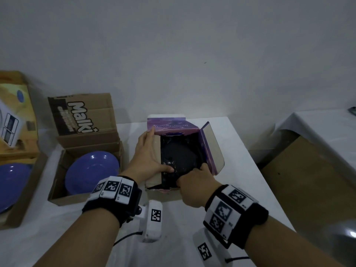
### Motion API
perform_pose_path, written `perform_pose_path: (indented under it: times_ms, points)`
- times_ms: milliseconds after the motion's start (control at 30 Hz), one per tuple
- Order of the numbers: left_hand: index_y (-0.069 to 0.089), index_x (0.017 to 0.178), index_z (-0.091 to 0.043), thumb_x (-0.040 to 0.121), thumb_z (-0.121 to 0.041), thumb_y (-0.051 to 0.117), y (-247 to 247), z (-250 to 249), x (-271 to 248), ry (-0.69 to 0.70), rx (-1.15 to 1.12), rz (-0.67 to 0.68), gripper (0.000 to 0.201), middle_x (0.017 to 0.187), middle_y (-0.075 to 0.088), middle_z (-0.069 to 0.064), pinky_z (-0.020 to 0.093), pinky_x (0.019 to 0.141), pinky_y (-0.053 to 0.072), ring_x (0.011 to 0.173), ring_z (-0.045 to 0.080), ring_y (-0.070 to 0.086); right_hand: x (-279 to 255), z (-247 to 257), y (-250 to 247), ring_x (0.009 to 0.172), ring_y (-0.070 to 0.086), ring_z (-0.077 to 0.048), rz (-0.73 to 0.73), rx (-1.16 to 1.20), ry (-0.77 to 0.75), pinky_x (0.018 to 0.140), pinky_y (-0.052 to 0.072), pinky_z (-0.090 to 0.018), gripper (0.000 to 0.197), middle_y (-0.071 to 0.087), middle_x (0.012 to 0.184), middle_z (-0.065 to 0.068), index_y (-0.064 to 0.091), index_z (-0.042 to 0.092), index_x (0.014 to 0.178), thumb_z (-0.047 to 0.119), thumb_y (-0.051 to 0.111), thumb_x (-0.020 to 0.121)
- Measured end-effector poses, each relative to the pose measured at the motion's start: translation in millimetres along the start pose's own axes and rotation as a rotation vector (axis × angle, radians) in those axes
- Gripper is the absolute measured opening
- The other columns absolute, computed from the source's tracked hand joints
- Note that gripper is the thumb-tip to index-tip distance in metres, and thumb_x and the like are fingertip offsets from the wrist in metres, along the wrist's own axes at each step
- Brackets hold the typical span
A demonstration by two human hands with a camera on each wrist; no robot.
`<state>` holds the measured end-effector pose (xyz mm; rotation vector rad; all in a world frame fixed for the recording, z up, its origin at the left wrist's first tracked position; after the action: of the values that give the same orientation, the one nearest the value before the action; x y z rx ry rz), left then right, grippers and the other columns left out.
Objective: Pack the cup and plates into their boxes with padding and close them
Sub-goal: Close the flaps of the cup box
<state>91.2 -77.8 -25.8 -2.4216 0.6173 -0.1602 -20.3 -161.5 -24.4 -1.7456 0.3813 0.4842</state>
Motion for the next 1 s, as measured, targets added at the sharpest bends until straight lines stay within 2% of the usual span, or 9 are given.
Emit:
perform_pose_path:
  times_ms: [367, 433, 500, 567, 633, 733, 833, 933, 1000]
  points:
    - [-0.001, 0.151, -0.023, 0.055, -0.03, 0.09, 0, -3, -1, 0.007, 0.025, -0.031, 0.133, 0.154, 0.005, -0.004, 0.028, 0.113, 0.018, 0.143, 0.016, 0.011, -9, 6, -6, 0.093, 0.052, -0.029, -0.353, 0.156, -0.06, 0.077, 0.035, -0.035, 0.021, 0.065, 0.091, -0.008, 0.067, 0.017, 0.094, 0.009, 0.052, 0.082]
    - [-0.001, 0.151, -0.023, 0.055, -0.031, 0.09, 0, -2, -1, 0.003, 0.027, -0.032, 0.133, 0.154, 0.004, -0.005, 0.028, 0.113, 0.018, 0.143, 0.016, 0.011, -12, 9, -4, 0.075, 0.059, -0.027, -0.326, 0.143, -0.074, 0.064, 0.035, -0.03, 0.013, 0.066, 0.075, -0.007, 0.066, 0.015, 0.079, 0.006, 0.063, 0.07]
    - [-0.001, 0.151, -0.023, 0.055, -0.031, 0.09, 0, -1, -1, 0.005, 0.023, -0.032, 0.132, 0.154, 0.004, -0.005, 0.027, 0.112, 0.018, 0.143, 0.016, 0.011, -12, 10, 1, 0.049, 0.056, -0.02, -0.295, 0.155, -0.065, 0.049, 0.033, -0.023, 0.023, 0.059, 0.051, 0.001, 0.06, 0.02, 0.057, 0.009, 0.076, 0.045]
    - [0.001, 0.151, -0.024, 0.055, -0.03, 0.09, -1, -2, -2, 0.02, -0.004, -0.038, 0.131, 0.153, 0.007, -0.005, 0.024, 0.109, 0.018, 0.141, 0.014, 0.014, -7, 7, 4, 0.037, 0.05, -0.015, -0.355, 0.184, -0.053, 0.043, 0.027, -0.018, 0.03, 0.053, 0.043, 0.005, 0.056, 0.022, 0.05, 0.009, 0.078, 0.034]
    - [0.008, 0.151, -0.025, 0.056, -0.026, 0.09, -5, -1, -2, 0.036, -0.104, -0.08, 0.125, 0.151, 0.017, -0.005, 0.021, 0.108, 0.02, 0.137, 0.009, 0.021, -9, 9, 1, 0.041, 0.054, -0.018, -0.345, 0.204, -0.057, 0.043, 0.028, -0.019, 0.025, 0.058, 0.051, 0.002, 0.062, 0.019, 0.059, 0.005, 0.077, 0.047]
    - [0.018, 0.147, -0.029, 0.06, -0.019, 0.088, -15, 7, 1, 0.011, -0.321, -0.153, 0.112, 0.144, 0.032, -0.009, 0.024, 0.107, 0.028, 0.131, 0.004, 0.03, -10, 7, -2, 0.078, 0.064, -0.03, -0.332, 0.178, -0.071, 0.058, 0.035, -0.03, 0.023, 0.066, 0.089, -0.009, 0.06, 0.012, 0.102, 0.002, 0.053, 0.082]
    - [0.015, 0.148, -0.028, 0.069, -0.008, 0.081, -19, 12, 8, -0.024, -0.47, -0.157, 0.105, 0.138, 0.043, -0.006, 0.02, 0.1, 0.038, 0.129, 0.008, 0.038, -8, 1, -3, 0.088, 0.063, -0.031, -0.345, 0.213, -0.092, 0.063, 0.037, -0.03, 0.035, 0.066, 0.098, -0.009, 0.055, 0.019, 0.116, 0.004, 0.047, 0.085]
    - [0.009, 0.15, -0.022, 0.076, 0.004, 0.071, -18, 12, 13, -0.032, -0.517, -0.136, 0.1, 0.132, 0.044, -0.007, -0.003, 0.072, 0.038, 0.126, 0.009, 0.038, -7, -4, -3, 0.091, 0.063, -0.025, -0.342, 0.367, -0.132, 0.067, 0.042, -0.028, 0.044, 0.068, 0.098, -0.001, 0.061, 0.032, 0.115, 0.007, 0.047, 0.082]
    - [0.007, 0.151, -0.022, 0.077, 0.007, 0.069, -16, 12, 15, -0.032, -0.526, -0.129, 0.1, 0.134, 0.041, -0.008, 0.002, 0.072, 0.041, 0.123, 0.006, 0.037, -7, -6, -3, 0.09, 0.063, -0.022, -0.325, 0.442, -0.148, 0.068, 0.045, -0.026, 0.037, 0.07, 0.097, 0.003, 0.065, 0.033, 0.11, 0.014, 0.047, 0.083]
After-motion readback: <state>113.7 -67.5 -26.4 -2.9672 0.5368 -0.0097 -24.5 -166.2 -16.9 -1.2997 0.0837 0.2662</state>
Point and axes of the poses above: each hand's wrist, its own x-axis towards the middle knuckle, its own y-axis out of the palm, z = x × y, the point moved 9 cm from there along x, towards the middle knuckle
